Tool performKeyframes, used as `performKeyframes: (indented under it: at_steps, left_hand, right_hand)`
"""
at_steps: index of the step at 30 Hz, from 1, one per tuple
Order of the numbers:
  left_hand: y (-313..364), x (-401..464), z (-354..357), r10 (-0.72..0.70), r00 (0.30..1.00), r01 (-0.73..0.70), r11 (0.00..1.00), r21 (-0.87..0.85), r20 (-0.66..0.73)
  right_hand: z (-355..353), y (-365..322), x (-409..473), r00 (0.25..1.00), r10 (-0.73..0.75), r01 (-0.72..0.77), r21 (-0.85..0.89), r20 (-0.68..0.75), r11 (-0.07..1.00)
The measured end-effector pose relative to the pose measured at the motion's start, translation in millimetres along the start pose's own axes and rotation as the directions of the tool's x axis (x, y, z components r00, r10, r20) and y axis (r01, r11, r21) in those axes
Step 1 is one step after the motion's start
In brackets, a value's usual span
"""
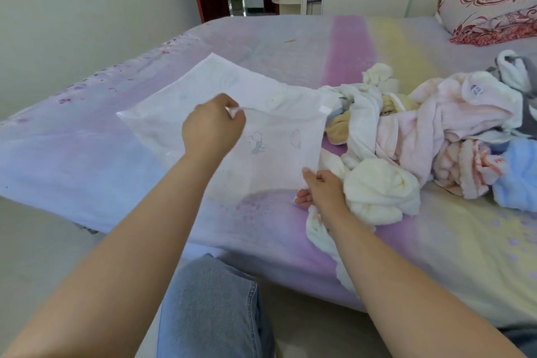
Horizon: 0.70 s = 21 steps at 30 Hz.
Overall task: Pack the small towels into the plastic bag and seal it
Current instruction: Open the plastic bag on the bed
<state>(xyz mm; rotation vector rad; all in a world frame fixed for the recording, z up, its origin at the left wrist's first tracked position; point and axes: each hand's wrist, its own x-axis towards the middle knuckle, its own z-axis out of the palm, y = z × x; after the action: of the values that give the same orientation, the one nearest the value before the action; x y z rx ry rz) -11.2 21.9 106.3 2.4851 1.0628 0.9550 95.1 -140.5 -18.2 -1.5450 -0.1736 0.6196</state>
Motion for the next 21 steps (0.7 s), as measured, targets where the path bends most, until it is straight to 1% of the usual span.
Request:
performKeyframes:
  at_steps: [2, 3, 6, 7, 9, 10, 11, 12, 13, 14, 15, 16, 17, 18, 19, 20, 21]
  left_hand:
    - [6, -12, 3, 0.024, 0.998, -0.022, 0.999, -0.038, 0.062]
    - [8, -16, 2, 0.022, 0.998, -0.018, 0.997, -0.069, 0.060]
    - [8, -16, -9, -0.024, 0.998, 0.013, 0.983, -0.186, -0.055]
    - [6, -16, -12, -0.021, 0.997, 0.006, 0.980, -0.200, -0.072]
    - [4, -19, -14, 0.025, 0.999, -0.032, 0.983, -0.180, -0.041]
    - [5, -23, -13, 0.048, 0.999, -0.049, 0.984, -0.174, -0.011]
    - [7, -27, -10, 0.057, 0.998, -0.053, 0.981, -0.185, 0.016]
    - [9, -31, -7, 0.051, 0.998, -0.041, 0.975, -0.218, 0.039]
    - [12, -34, -4, 0.033, 0.998, -0.015, 0.963, -0.270, 0.060]
    - [15, -36, -1, 0.007, 0.997, 0.019, 0.945, -0.326, 0.078]
    - [18, -38, 3, -0.018, 0.995, 0.052, 0.925, -0.375, 0.094]
    - [21, -40, 6, -0.034, 0.993, 0.077, 0.907, -0.414, 0.110]
    - [25, -42, 10, -0.043, 0.991, 0.095, 0.891, -0.444, 0.124]
    - [29, -45, 13, -0.047, 0.989, 0.107, 0.878, -0.466, 0.138]
    - [32, -49, 16, -0.047, 0.987, 0.115, 0.869, -0.481, 0.152]
    - [37, -53, 19, -0.044, 0.985, 0.121, 0.864, -0.488, 0.166]
    - [40, -57, 22, -0.042, 0.983, 0.126, 0.862, -0.492, 0.179]
  right_hand:
    - [0, 1, -1, 0.999, -0.014, 0.014, 0.004, -0.042, 1.000]
    - [1, 0, -2, 0.997, -0.007, 0.007, 0.006, -0.073, 1.000]
    - [-1, -5, -1, 0.990, 0.056, -0.055, 0.012, -0.126, 0.998]
    - [-2, -6, 0, 0.990, 0.080, -0.080, 0.008, -0.118, 0.997]
    - [-2, -10, -1, 0.993, 0.092, -0.094, -0.013, -0.072, 0.996]
    - [-2, -14, -3, 0.997, 0.068, -0.071, -0.076, -0.039, 0.995]
    - [-2, -19, -6, 1.000, 0.018, -0.018, -0.203, -0.004, 0.979]
    - [-5, -26, -13, 0.999, -0.033, 0.046, -0.342, 0.043, 0.939]
    - [-8, -32, -22, 0.992, -0.095, 0.124, -0.437, 0.088, 0.891]
    - [-14, -40, -34, 0.978, -0.170, 0.210, -0.498, 0.125, 0.842]
    - [-22, -45, -44, 0.953, -0.284, 0.295, -0.561, 0.109, 0.773]
    - [-33, -51, -54, 0.897, -0.440, 0.362, -0.639, 0.041, 0.678]
    - [-47, -56, -61, 0.813, -0.582, 0.380, -0.735, -0.024, 0.561]
    - [-62, -59, -65, 0.755, -0.653, 0.340, -0.819, -0.055, 0.462]
    - [-78, -58, -63, 0.779, -0.625, 0.266, -0.876, -0.050, 0.402]
    - [-93, -54, -59, 0.864, -0.502, 0.183, -0.905, -0.039, 0.384]
    - [-106, -45, -53, 0.940, -0.339, 0.115, -0.914, -0.026, 0.390]
